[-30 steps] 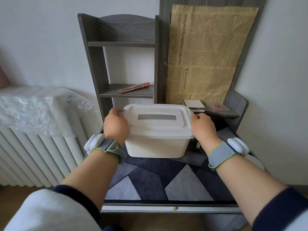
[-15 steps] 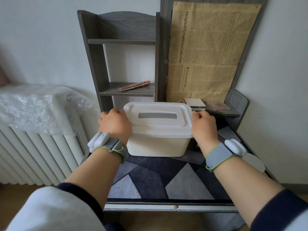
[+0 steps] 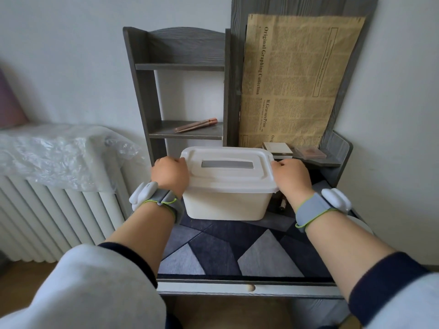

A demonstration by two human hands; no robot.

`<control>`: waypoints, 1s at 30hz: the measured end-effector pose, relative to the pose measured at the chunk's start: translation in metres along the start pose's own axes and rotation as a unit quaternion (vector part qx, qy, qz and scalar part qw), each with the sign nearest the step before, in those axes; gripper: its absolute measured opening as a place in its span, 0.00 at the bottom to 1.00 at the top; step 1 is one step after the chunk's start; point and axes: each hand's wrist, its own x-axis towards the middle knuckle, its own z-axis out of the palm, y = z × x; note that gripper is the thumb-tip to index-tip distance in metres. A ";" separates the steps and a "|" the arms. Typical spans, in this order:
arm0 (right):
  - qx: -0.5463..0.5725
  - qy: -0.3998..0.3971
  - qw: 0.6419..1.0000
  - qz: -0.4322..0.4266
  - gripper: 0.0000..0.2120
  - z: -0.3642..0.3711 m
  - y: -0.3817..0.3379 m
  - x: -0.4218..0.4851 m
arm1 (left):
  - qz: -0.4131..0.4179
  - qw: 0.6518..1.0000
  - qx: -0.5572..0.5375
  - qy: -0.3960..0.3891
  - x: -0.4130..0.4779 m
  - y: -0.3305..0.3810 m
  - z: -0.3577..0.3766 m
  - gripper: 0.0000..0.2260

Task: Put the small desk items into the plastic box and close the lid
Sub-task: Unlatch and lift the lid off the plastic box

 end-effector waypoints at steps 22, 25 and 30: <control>0.226 -0.036 0.973 0.037 0.08 -0.057 -0.024 -0.029 | 0.031 0.975 -0.217 -0.037 -0.023 0.004 -0.059 0.06; 0.262 -0.051 0.963 0.047 0.04 -0.060 -0.023 -0.038 | 0.006 0.961 -0.267 -0.069 -0.033 0.003 -0.065 0.08; 0.314 -0.061 0.943 0.092 0.08 -0.066 -0.022 -0.052 | -0.019 0.943 -0.317 -0.100 -0.050 -0.002 -0.073 0.07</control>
